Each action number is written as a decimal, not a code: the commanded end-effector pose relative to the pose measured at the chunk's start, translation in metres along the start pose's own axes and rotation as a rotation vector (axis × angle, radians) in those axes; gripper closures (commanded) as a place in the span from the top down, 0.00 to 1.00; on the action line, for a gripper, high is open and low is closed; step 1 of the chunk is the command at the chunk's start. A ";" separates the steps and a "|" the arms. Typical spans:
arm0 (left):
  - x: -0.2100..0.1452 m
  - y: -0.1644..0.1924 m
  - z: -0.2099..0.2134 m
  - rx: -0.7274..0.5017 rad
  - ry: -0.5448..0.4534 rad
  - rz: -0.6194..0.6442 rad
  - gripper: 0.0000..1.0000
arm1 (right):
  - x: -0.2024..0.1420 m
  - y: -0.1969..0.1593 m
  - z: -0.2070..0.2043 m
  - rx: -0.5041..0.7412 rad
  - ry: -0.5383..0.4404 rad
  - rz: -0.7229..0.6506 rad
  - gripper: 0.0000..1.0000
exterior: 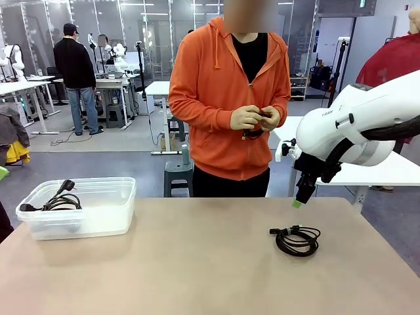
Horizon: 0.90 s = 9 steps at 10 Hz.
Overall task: Organize and store the cables.
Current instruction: Place the USB Extension Cable into the Organizing box.
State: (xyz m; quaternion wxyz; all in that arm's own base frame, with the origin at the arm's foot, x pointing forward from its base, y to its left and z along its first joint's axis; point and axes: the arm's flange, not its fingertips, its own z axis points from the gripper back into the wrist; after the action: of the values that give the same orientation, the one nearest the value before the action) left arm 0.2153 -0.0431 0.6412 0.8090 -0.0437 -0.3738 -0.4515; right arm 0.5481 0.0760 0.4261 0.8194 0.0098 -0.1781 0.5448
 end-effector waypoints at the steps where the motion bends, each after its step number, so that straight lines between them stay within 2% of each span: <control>1: 0.004 0.002 -0.013 -0.009 0.024 -0.001 1.00 | -0.007 -0.012 -0.022 0.045 -0.012 0.095 1.00; 2: 0.004 0.002 -0.013 -0.009 0.024 -0.001 1.00 | -0.008 -0.010 -0.031 0.114 -0.014 0.127 1.00; 4: 0.004 0.002 -0.013 -0.009 0.024 -0.001 1.00 | -0.006 -0.001 -0.032 0.102 0.023 0.228 1.00; 5: 0.004 0.002 -0.013 -0.009 0.024 -0.001 1.00 | -0.008 0.002 -0.035 0.084 0.011 0.114 1.00; 7: 0.004 0.002 -0.013 -0.009 0.024 -0.001 1.00 | -0.008 0.002 -0.035 0.084 0.011 0.114 1.00; 9: 0.004 0.002 -0.013 -0.009 0.024 -0.001 1.00 | -0.007 -0.001 -0.054 0.113 0.060 0.243 1.00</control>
State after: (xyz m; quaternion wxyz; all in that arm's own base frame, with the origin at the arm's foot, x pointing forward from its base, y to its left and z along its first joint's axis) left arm 0.2238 -0.0485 0.6344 0.8140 -0.0433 -0.3594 -0.4542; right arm 0.5530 0.0783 0.3841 0.7710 0.0275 -0.1379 0.6212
